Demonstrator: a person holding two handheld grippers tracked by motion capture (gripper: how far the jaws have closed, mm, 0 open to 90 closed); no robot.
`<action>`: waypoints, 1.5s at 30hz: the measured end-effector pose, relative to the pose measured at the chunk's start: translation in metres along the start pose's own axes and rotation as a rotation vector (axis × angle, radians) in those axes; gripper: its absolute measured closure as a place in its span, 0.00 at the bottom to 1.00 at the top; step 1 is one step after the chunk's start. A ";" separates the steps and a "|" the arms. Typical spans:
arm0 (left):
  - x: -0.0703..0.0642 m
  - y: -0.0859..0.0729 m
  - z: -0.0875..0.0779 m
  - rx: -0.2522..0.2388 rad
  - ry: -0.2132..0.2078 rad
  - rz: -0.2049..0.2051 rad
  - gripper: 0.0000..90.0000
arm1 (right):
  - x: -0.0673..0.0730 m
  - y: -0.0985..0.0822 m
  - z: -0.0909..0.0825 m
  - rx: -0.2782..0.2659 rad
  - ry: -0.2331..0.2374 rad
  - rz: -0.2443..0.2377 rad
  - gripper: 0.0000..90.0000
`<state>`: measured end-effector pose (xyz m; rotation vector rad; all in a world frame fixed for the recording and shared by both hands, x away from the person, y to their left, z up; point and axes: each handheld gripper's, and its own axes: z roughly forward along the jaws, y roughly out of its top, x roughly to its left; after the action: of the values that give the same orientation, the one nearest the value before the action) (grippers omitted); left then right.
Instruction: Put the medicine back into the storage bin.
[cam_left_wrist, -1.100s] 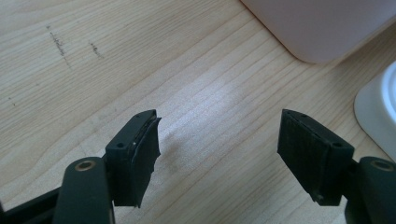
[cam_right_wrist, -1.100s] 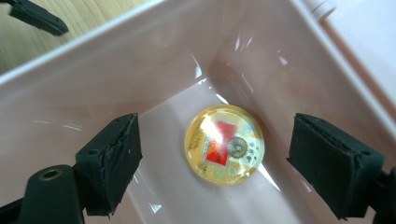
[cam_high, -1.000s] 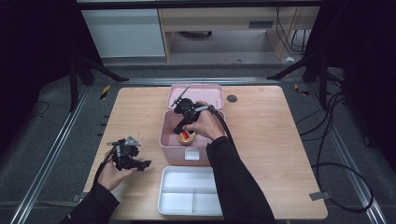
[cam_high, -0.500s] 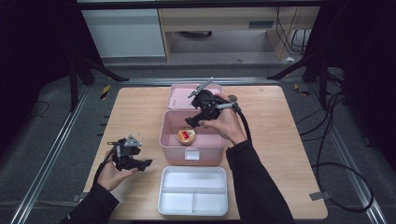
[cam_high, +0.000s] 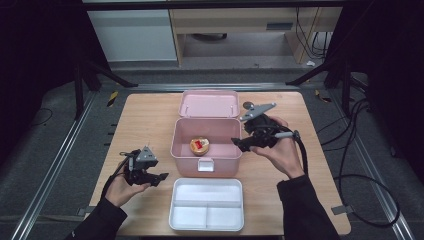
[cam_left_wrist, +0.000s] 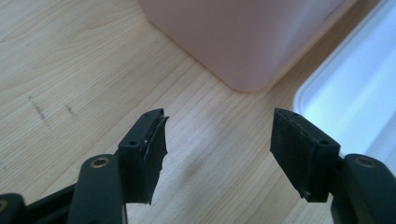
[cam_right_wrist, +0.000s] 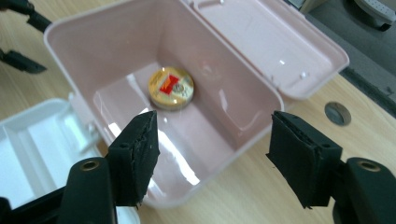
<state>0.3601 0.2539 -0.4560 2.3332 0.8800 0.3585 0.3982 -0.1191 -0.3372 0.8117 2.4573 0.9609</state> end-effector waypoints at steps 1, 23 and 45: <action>-0.003 0.001 0.000 0.002 -0.016 0.011 0.41 | 0.001 -0.007 -0.002 -0.002 -0.002 -0.002 0.38; -0.031 0.010 -0.001 0.016 -0.117 0.144 0.48 | 0.034 -0.100 0.015 0.041 0.088 -0.056 0.42; -0.067 0.015 0.004 0.112 -0.252 0.320 0.66 | 0.084 -0.112 0.055 0.197 0.321 -0.194 0.69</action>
<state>0.3194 0.1985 -0.4518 2.5561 0.4159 0.1412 0.3212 -0.1062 -0.4665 0.4937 2.8794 0.8416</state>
